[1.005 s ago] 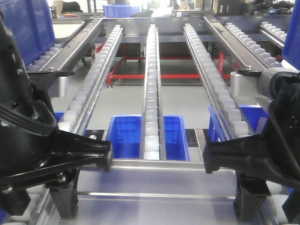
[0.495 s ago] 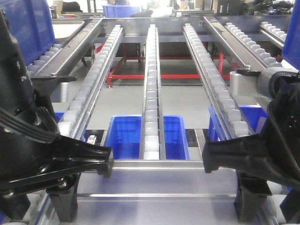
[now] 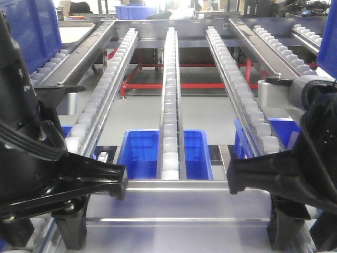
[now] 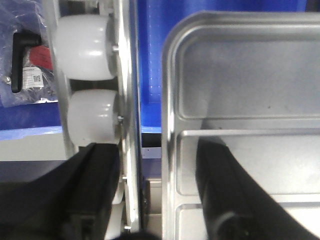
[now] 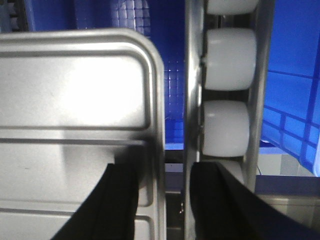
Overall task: Grab silver tray and stack on right shelf
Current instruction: 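Close both grippers on the tray's side rims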
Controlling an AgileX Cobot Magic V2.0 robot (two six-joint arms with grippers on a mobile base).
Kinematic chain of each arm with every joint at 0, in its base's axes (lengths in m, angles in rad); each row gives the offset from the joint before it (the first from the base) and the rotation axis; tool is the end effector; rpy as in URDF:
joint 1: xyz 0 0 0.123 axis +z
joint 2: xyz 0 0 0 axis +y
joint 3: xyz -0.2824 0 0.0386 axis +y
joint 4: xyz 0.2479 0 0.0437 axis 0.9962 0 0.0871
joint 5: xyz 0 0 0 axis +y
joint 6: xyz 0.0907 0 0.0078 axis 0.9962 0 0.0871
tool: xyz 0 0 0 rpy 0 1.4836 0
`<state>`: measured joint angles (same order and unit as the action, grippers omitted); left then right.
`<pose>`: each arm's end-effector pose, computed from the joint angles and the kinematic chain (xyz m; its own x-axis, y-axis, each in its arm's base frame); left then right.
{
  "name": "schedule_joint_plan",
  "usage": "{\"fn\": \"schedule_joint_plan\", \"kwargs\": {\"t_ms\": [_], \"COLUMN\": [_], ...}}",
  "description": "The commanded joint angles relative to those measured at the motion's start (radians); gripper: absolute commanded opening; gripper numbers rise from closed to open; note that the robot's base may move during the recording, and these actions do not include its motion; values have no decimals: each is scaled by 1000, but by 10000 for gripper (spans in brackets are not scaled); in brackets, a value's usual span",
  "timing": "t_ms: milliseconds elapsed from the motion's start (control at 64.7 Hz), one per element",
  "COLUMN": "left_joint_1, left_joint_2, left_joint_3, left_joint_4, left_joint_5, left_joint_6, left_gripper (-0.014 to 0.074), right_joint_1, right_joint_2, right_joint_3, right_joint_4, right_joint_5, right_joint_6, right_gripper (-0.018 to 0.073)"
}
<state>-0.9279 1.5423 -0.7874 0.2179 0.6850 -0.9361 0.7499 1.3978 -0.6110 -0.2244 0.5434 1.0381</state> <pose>0.1667 -0.2018 0.1805 -0.9574 0.1324 -0.2565 0.1530 0.9863 -0.0620 0.1721 0.1459 0.1778 -0.9435 0.1367 -0.3018 0.0856 0.9805 0.1767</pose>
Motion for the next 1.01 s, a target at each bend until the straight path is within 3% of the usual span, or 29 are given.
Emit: {"fn": "schedule_joint_plan", "kwargs": {"t_ms": [0, 309, 649, 742, 850, 990], "left_joint_1": [-5, -5, -5, -5, -5, -5], "left_joint_2": [-29, -29, -27, -27, -27, -27], "left_joint_3": [-25, -25, -25, -25, -25, -25], "left_joint_4": [3, 3, 3, 3, 3, 1], "left_joint_5": [-10, -7, -5, -5, -5, -10], "left_joint_6": [-12, -12, -12, -12, -12, -14], "left_gripper": [207, 39, 11, 8, -81, -97], "right_joint_1": [0, 0, 0, 0, 0, 0], "right_joint_2": [-22, 7, 7, 7, 7, 7], "right_joint_3": [-29, -29, -29, -29, -29, -29], "right_joint_4": [-17, -15, -15, -15, -15, -14], "right_joint_5": [-24, -25, -29, -29, -29, -27], "right_joint_6": [-2, -2, -2, -2, -2, -2], "right_gripper": [371, 372, 365, 275, 53, 57]}}
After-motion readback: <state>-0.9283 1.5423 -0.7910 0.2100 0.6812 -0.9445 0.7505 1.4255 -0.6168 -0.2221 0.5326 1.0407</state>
